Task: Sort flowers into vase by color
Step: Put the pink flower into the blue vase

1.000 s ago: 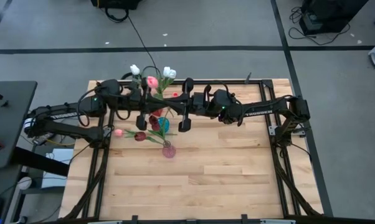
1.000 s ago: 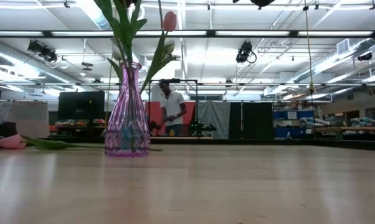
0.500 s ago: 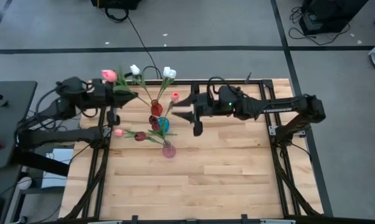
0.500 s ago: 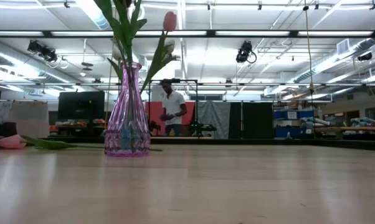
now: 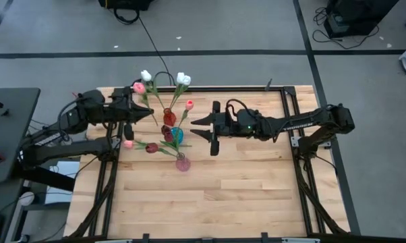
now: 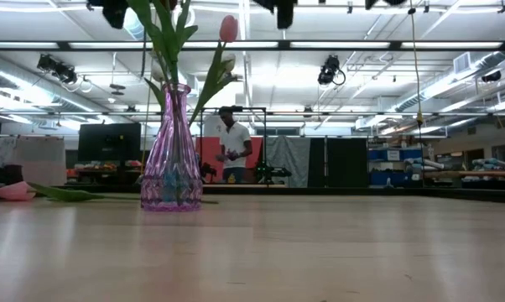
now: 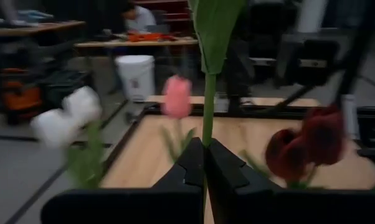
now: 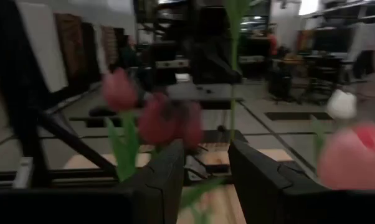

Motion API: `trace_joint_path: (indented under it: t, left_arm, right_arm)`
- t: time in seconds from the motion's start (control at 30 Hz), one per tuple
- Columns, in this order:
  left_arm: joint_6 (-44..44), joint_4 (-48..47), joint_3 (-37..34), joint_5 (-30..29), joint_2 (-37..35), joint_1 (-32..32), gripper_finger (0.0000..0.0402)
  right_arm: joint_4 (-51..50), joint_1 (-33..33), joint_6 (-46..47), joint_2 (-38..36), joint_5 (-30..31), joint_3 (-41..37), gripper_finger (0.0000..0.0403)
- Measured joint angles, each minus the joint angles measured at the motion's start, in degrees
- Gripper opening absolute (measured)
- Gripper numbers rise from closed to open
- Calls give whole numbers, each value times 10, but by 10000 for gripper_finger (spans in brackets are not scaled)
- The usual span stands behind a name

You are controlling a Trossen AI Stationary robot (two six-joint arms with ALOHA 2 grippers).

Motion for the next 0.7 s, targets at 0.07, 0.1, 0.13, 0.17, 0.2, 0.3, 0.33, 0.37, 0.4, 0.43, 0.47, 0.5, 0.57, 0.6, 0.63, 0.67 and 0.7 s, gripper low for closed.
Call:
trace_joint_path:
  t: [0.07, 0.1, 0.13, 0.17, 0.2, 0.3, 0.33, 0.37, 0.4, 0.43, 0.47, 0.5, 0.57, 0.6, 0.63, 0.67, 0.7]
  left_arm:
    - [-3, -1, -17, -13, -19, 7, 6]
    - [-7, 0, -22, -15, -25, 10, 6]
    - [-14, 2, -27, -14, -31, 11, 6]
    - [-17, 2, -33, -14, -37, 13, 6]
    - [-17, 2, -40, -15, -43, 14, 6]
    - [-30, 37, -75, -21, -63, 14, 6]
    - [-35, 55, -91, -21, -70, 14, 6]
    - [-40, 70, -108, -23, -78, 14, 6]
    - [-44, 85, -125, -28, -85, 14, 6]
    - [-46, 100, -142, -33, -90, 14, 6]
    - [-47, 115, -158, -39, -94, 14, 6]
    - [-48, 133, -174, -47, -98, 14, 6]
    - [-54, 169, -202, -56, -99, 14, 6]
    - [-61, 190, -214, -57, -99, 14, 6]
    - [-64, 207, -224, -56, -98, 15, 6]
    - [-68, 220, -233, -56, -96, 15, 6]
    - [-75, 235, -242, -55, -93, 15, 6]
  right_arm:
    - [37, -1, 1, 1, 12, -28, 139]
    - [51, -2, 2, 1, 16, -40, 139]
    - [65, -2, 4, 1, 20, -52, 139]
    - [80, -2, 7, 1, 22, -64, 139]
    - [94, -2, 9, 1, 22, -75, 139]
    - [141, -2, 14, 1, 22, -113, 139]
    - [159, -2, 18, 1, 22, -126, 139]
    - [181, -2, 25, 1, 22, -140, 139]
    - [206, -2, 29, 1, 22, -156, 139]
    - [227, -2, 35, 1, 22, -171, 139]
    - [249, -1, 39, 1, 22, -185, 139]
    - [271, -1, 43, 1, 22, -199, 139]
    - [301, -1, 54, 1, 22, -223, 139]
    - [316, -1, 59, 1, 22, -235, 139]
    - [329, -1, 62, 1, 22, -244, 139]
    - [339, -1, 66, 1, 22, -251, 139]
    - [345, -1, 69, 1, 22, -256, 139]
